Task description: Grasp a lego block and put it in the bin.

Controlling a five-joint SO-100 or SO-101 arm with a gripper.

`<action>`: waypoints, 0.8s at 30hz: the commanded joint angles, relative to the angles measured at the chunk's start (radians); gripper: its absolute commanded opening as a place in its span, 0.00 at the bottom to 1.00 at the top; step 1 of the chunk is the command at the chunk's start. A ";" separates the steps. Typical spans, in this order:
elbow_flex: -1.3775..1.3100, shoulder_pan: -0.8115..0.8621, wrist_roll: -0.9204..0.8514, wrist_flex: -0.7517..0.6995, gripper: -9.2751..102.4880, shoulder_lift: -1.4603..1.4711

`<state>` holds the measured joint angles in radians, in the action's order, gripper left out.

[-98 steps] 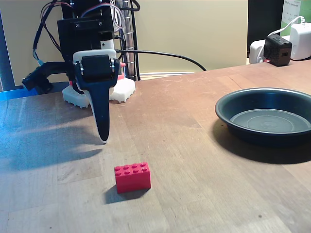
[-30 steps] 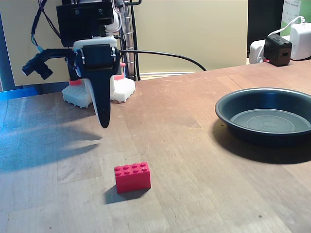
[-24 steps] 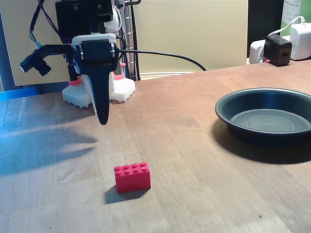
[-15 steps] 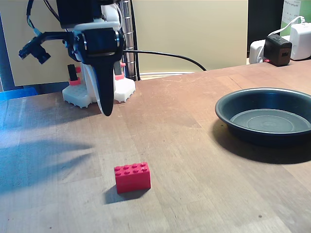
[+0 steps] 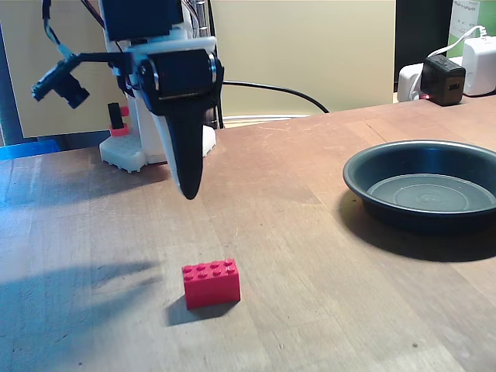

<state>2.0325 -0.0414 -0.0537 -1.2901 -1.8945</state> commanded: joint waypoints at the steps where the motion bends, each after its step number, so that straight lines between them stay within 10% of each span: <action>1: -0.078 -0.005 0.080 0.008 0.08 0.055; 24: -0.376 -0.048 0.169 0.011 0.16 0.333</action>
<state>1.6981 -0.0859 0.1350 -1.2901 -1.5647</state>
